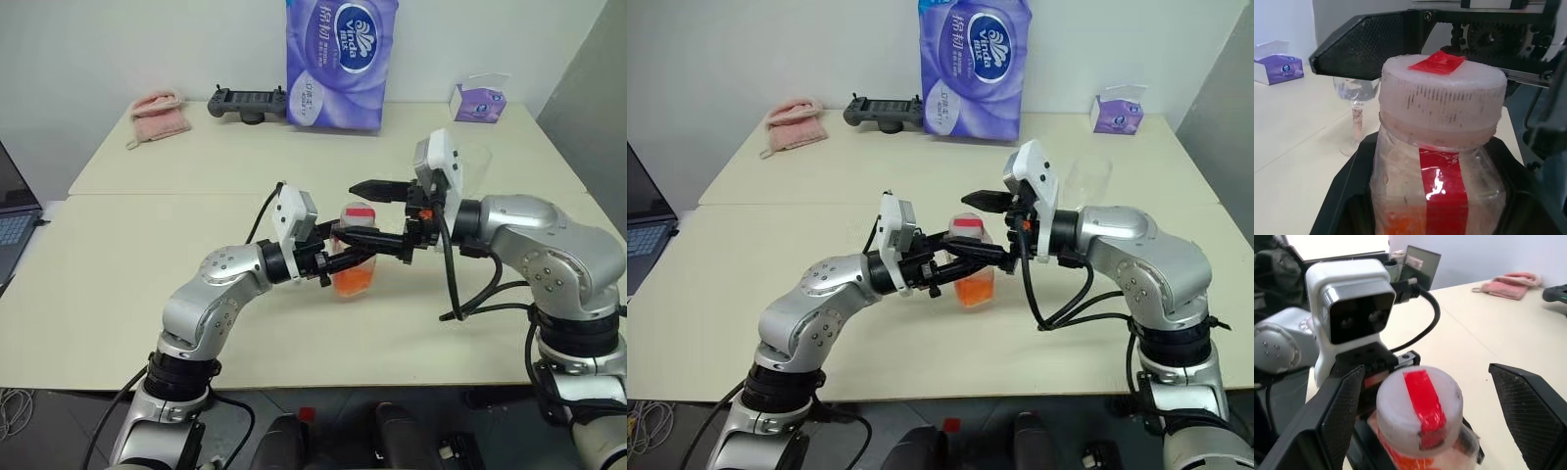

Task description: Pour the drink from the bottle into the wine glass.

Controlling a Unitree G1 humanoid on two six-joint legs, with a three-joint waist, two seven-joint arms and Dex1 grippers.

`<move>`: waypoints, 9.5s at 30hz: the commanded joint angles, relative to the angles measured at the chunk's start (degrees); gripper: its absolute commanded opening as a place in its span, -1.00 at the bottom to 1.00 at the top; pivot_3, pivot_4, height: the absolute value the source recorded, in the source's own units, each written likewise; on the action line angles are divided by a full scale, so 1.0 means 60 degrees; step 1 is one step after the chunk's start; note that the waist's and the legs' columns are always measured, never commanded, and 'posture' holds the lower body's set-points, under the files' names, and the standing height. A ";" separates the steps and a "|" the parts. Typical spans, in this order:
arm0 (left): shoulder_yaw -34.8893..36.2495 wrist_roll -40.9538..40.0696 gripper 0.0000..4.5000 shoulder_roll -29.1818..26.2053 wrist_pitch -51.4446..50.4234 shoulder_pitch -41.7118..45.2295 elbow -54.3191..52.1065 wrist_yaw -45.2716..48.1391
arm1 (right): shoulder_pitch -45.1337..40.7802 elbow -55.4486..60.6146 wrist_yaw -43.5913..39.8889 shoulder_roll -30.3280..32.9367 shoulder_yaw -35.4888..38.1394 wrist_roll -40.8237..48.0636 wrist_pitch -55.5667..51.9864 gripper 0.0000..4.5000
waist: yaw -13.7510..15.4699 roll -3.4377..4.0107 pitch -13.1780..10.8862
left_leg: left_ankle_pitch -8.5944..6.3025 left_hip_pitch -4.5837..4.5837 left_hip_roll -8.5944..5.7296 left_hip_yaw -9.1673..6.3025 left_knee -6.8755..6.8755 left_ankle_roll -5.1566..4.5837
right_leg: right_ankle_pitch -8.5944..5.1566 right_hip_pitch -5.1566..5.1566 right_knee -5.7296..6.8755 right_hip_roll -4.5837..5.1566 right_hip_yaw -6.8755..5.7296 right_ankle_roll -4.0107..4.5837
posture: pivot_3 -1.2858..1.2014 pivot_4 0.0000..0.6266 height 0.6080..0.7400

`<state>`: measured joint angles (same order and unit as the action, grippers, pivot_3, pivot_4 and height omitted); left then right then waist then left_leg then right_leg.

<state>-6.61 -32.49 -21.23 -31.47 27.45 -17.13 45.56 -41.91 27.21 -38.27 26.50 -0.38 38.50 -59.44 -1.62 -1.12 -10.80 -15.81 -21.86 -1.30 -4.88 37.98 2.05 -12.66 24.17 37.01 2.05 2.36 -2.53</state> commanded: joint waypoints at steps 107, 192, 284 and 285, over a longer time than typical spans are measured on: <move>0.0146 0.0928 -0.06 0.0730 0.0991 0.1327 0.2070 0.0737 | 0.0042 0.3873 0.6653 -0.3929 0.0619 -0.2019 -0.5509 -0.21 | -0.0045 0.0004 0.0001 | 0.0004 -0.0004 -0.0010 -0.0002 -0.0002 0.0004 | 0.0010 0.0009 0.0005 -0.0014 0.0001 -0.0017 | 0.03 -0.52 1.00; 0.0055 0.1176 -0.06 0.1138 0.1308 0.1345 0.1902 0.0499 | -0.1242 -0.1537 -0.0590 0.0424 -0.0580 -0.1854 0.1764 1.00 | -0.0010 0.0001 -0.0004 | 0.0003 -0.0010 -0.0012 0.0014 0.0008 0.0007 | 0.0014 0.0012 0.0003 0.0004 0.0006 -0.0021 | 0.03 -0.52 1.00; -0.0058 0.1140 -0.06 0.0994 0.1298 0.1208 0.1825 0.0455 | -0.0844 -0.1911 -0.3962 0.2432 0.0221 0.0950 0.1807 -0.21 | -0.0008 0.0001 -0.0004 | 0.0002 -0.0006 -0.0016 0.0013 0.0013 0.0004 | 0.0014 0.0000 0.0002 -0.0005 0.0006 -0.0023 | 0.03 -0.52 1.00; -0.0066 0.1137 -0.06 0.0985 0.1305 0.1202 0.1826 0.0462 | -0.0813 -0.1974 -0.4061 0.2458 0.0227 0.0886 0.1972 -0.21 | -0.0009 0.0001 -0.0004 | 0.0002 -0.0004 -0.0016 0.0014 0.0014 0.0004 | 0.0014 -0.0001 0.0002 -0.0006 0.0006 -0.0023 | 0.03 -0.52 1.00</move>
<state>-10.00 -25.69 -14.63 -24.36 34.12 -6.79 49.81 -46.83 13.57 -58.02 40.23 -1.08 41.99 -49.98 -1.67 -1.11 -10.82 -15.80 -21.88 -1.40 -4.79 38.07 2.07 -12.57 24.16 37.02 2.00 2.40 -2.67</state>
